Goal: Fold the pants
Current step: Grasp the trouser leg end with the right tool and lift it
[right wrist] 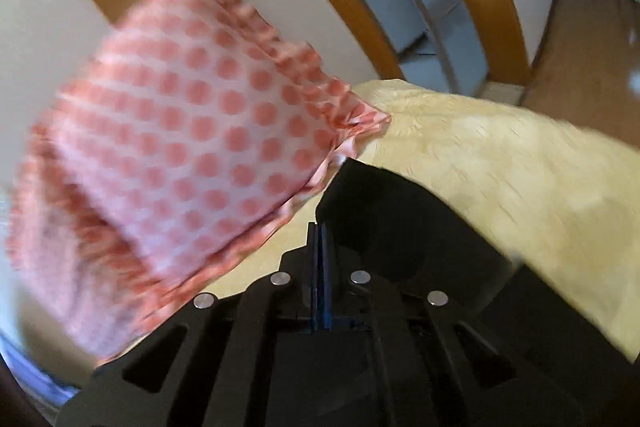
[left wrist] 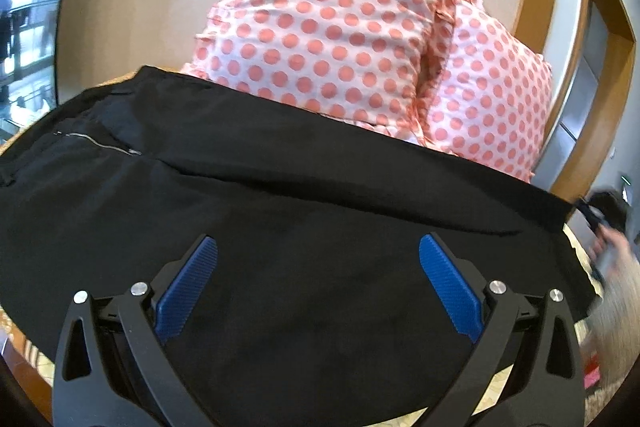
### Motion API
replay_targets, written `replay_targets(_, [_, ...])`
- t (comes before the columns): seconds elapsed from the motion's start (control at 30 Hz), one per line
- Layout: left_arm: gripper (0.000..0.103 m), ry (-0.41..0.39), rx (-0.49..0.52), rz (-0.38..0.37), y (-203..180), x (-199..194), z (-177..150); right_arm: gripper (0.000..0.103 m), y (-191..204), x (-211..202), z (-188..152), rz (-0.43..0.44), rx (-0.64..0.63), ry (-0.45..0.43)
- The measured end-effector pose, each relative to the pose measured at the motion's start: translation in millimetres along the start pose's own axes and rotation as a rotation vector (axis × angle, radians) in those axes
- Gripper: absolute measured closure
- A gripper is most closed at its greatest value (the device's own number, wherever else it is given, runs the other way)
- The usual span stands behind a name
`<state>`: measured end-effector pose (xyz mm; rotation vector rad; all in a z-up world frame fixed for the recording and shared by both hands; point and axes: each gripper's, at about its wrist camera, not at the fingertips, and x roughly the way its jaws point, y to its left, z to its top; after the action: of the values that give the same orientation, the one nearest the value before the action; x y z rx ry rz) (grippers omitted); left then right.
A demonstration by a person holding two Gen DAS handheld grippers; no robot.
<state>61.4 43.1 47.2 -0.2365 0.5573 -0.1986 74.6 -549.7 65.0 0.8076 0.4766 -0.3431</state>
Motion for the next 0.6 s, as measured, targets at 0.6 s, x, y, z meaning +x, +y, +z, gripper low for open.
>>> replay_targets(0.6, [0.002,0.052,-0.101,0.020,47.2,56.2,108.0,0.069,-86.3,-70.9,-79.3,0.001,0.273,0.179])
